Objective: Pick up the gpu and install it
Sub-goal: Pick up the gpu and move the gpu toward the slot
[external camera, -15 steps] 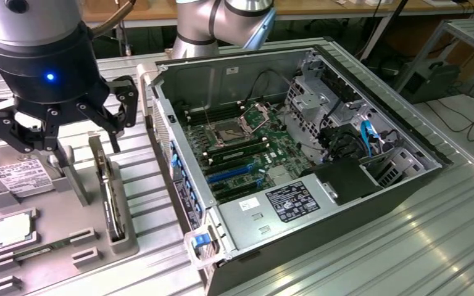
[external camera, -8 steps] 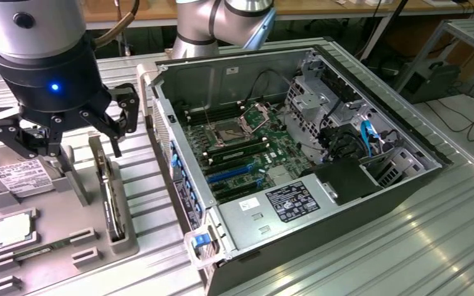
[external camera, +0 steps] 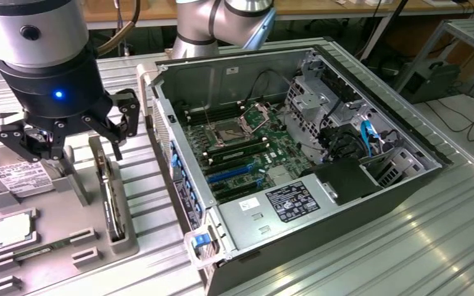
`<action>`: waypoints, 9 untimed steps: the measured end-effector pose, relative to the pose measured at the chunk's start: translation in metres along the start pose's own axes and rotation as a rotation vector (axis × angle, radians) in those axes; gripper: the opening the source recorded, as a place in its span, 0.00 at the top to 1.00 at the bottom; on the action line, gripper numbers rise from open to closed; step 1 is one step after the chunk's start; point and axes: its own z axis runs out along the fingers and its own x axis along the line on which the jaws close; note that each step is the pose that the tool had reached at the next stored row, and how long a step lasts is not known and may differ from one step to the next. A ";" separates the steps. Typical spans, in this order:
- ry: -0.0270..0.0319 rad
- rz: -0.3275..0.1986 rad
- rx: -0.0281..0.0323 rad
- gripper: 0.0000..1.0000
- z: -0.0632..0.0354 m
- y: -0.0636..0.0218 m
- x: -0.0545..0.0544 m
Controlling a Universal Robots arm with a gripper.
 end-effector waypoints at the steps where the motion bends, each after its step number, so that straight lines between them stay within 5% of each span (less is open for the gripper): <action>1: 0.0001 0.000 0.0009 0.34 0.0008 0.0010 0.000; 9: 0.0001 0.000 0.0031 0.34 0.0109 0.0009 0.000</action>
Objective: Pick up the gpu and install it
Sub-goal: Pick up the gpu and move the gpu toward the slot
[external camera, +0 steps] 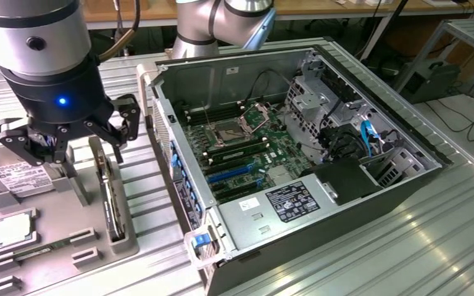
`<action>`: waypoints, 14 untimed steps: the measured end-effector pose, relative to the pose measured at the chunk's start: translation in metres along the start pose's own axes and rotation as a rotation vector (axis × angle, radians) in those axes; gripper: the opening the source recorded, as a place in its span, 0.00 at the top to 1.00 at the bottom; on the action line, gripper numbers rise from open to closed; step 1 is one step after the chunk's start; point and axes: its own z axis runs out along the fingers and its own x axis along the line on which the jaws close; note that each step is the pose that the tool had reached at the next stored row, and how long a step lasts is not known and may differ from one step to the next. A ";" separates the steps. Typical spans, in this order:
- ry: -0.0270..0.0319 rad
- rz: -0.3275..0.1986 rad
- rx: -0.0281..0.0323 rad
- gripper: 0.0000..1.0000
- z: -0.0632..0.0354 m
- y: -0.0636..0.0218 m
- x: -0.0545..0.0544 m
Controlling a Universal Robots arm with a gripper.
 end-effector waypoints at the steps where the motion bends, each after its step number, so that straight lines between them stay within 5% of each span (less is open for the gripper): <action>1: 0.0000 0.000 0.0000 0.34 0.0019 -0.0001 0.000; 14: -0.0006 0.038 0.0116 0.34 0.0194 -0.0008 0.000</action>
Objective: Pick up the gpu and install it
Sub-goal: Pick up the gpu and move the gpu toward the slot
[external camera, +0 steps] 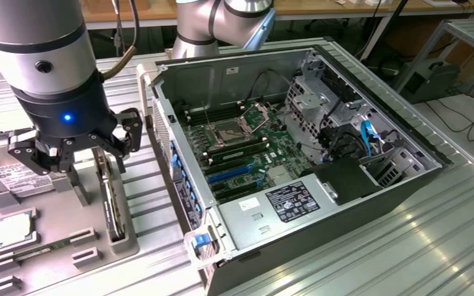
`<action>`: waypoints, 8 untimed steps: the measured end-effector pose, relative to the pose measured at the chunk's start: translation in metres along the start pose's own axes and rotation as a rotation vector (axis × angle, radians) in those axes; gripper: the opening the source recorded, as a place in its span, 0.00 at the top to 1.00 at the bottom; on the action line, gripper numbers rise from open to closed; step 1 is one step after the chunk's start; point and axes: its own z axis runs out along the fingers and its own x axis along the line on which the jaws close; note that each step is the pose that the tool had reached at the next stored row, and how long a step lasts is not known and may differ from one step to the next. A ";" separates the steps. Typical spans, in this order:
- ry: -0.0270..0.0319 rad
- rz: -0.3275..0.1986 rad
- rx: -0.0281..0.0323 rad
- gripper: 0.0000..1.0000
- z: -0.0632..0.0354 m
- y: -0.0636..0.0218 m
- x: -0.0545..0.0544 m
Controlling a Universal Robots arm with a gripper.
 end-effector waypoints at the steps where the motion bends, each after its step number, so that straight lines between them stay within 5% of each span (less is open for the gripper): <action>1: 0.0001 0.000 0.0000 0.34 0.0017 0.0000 0.000; 8: 0.0003 0.000 0.0018 0.34 0.0159 -0.0002 0.000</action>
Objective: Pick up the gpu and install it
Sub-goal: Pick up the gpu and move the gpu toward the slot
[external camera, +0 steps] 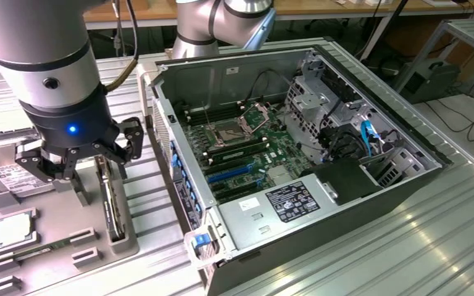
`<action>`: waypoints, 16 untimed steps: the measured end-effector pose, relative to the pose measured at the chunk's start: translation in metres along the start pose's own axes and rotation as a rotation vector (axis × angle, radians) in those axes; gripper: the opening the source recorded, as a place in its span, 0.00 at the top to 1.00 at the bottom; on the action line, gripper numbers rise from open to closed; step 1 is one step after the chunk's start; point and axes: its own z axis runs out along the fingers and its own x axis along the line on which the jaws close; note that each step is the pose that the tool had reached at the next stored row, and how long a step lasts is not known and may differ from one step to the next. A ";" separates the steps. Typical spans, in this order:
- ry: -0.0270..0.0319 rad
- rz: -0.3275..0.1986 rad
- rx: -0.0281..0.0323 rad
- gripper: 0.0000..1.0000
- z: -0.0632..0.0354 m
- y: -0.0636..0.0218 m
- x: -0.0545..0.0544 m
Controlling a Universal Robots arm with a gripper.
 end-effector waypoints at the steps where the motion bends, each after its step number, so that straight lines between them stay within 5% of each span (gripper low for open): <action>1: 0.0001 0.000 0.0003 0.34 0.0022 0.0000 0.000; 16: 0.0010 0.000 0.0080 0.34 0.0257 0.0093 0.000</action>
